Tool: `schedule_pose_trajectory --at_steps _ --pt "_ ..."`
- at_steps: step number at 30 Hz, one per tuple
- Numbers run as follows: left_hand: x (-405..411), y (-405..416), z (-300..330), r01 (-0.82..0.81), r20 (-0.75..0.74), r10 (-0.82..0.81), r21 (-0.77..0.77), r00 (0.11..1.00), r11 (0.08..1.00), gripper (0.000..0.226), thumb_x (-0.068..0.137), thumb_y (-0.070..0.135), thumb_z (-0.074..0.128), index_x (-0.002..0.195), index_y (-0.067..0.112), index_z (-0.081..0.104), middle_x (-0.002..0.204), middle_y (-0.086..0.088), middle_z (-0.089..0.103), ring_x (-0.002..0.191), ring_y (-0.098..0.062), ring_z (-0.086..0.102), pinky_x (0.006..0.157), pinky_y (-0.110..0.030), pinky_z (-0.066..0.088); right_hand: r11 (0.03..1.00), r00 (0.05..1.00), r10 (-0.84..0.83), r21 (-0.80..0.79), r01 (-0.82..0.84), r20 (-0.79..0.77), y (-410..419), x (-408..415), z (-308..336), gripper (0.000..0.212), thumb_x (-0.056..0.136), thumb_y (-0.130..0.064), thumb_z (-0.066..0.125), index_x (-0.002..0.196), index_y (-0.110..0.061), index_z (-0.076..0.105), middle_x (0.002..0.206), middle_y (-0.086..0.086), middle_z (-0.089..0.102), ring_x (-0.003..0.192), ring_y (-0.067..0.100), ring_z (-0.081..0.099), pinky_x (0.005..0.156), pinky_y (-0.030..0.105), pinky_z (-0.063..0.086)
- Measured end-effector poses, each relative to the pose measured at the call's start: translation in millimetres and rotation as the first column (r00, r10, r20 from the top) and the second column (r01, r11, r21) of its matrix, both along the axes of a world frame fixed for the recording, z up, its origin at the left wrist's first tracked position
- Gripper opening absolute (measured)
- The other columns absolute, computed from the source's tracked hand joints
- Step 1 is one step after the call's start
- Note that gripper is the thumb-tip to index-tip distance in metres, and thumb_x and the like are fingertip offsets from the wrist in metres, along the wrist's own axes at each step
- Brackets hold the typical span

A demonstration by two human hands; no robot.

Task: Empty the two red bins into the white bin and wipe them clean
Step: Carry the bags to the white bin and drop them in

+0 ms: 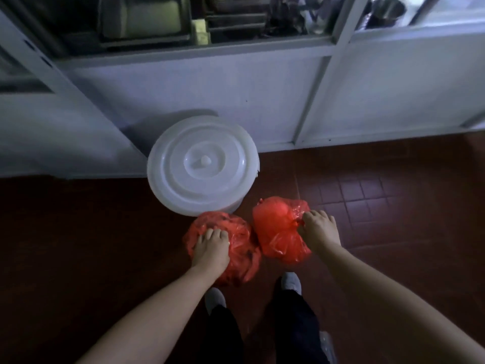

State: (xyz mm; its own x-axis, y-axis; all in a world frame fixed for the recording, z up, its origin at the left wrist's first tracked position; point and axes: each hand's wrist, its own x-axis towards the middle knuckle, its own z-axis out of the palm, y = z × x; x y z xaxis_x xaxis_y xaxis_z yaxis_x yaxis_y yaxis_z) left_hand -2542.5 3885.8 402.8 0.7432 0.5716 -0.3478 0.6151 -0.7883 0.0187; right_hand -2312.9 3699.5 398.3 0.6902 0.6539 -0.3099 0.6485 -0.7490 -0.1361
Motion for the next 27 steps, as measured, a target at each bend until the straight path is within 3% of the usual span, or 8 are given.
schedule_pose_trajectory --at_steps 7,11,17,22,27 --pt "3.8 4.0 -72.8 0.129 -0.029 -0.131 -0.051 0.991 0.990 0.025 0.095 0.028 0.049 0.117 0.021 0.058 0.117 0.002 0.059 0.118 -0.022 0.049 0.094 -0.036 0.040 0.989 0.987 -0.151 -0.012 0.151 -0.050 -10.3 -28.0 -54.5 0.025 0.095 -0.032 0.055 0.113 -0.017 0.064 0.116 0.000 0.063 0.114 0.024 0.053 0.093 0.037 0.039" --pt "19.2 1.9 -133.6 0.189 -0.021 -0.190 -0.046 0.982 0.981 0.022 0.093 0.027 0.053 0.110 0.017 0.062 0.108 -0.002 0.063 0.109 -0.025 0.054 0.090 -0.038 0.044 0.974 0.972 -0.224 0.010 0.225 -0.076 -19.4 -25.9 -116.3 0.020 0.093 -0.027 0.055 0.104 -0.012 0.064 0.107 0.002 0.063 0.103 0.026 0.056 0.084 0.037 0.040" --pt "45.3 -12.3 -221.4 0.252 0.075 -0.248 -0.046 0.966 0.967 0.013 0.078 0.019 0.075 0.085 0.014 0.065 0.084 -0.005 0.062 0.085 -0.029 0.060 0.072 -0.041 0.049 0.953 0.950 -0.296 0.038 0.301 -0.096 -36.5 -27.1 -206.0 0.010 0.090 -0.018 0.057 0.088 -0.009 0.061 0.092 0.004 0.062 0.090 0.028 0.056 0.073 0.036 0.037" --pt "59.1 -31.8 -296.2 0.297 0.182 -0.287 -0.027 0.940 0.955 0.014 0.080 0.019 0.073 0.088 0.014 0.064 0.085 -0.005 0.061 0.085 -0.028 0.058 0.073 -0.041 0.049 0.927 0.918 -0.369 0.009 0.374 -0.144 -55.6 -25.2 -279.9 0.011 0.091 -0.017 0.057 0.090 -0.007 0.061 0.094 0.005 0.060 0.089 0.027 0.057 0.072 0.038 0.043" --pt "65.5 -35.8 -360.5 0.291 0.171 -0.283 -0.025 0.944 0.956 0.013 0.080 0.018 0.073 0.089 0.013 0.065 0.085 -0.005 0.061 0.085 -0.029 0.058 0.074 -0.041 0.048 0.896 0.876 -0.441 -0.042 0.442 -0.196 -74.9 -27.4 -343.9 0.016 0.094 -0.022 0.055 0.100 -0.008 0.061 0.102 0.004 0.059 0.095 0.026 0.058 0.075 0.038 0.046"
